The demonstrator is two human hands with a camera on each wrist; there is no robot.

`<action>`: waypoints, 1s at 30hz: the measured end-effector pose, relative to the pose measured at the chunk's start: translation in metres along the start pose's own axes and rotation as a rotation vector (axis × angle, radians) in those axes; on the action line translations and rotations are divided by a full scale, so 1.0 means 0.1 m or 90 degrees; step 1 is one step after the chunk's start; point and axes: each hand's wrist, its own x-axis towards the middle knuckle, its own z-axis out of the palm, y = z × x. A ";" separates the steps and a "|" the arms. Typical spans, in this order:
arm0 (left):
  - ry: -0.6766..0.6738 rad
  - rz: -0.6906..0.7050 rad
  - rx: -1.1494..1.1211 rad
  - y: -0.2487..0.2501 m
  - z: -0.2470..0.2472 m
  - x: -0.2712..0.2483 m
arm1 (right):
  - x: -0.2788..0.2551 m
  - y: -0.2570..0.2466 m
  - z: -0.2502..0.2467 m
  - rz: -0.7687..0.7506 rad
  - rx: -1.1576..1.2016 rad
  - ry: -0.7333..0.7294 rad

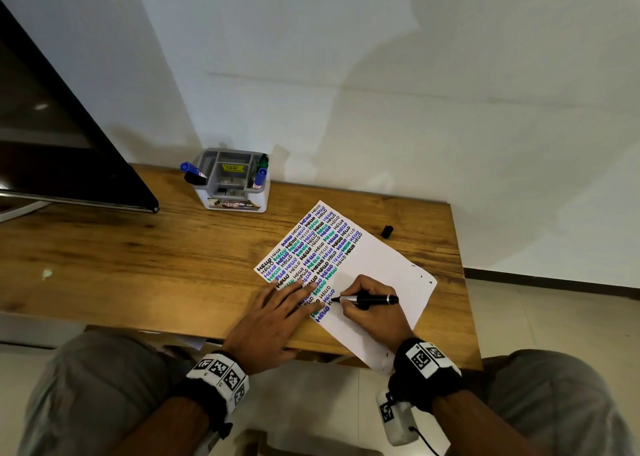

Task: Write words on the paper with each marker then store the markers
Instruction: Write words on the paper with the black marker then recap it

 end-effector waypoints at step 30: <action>-0.001 -0.004 0.007 0.00 0.00 0.00 | 0.00 -0.04 -0.02 -0.035 0.004 0.015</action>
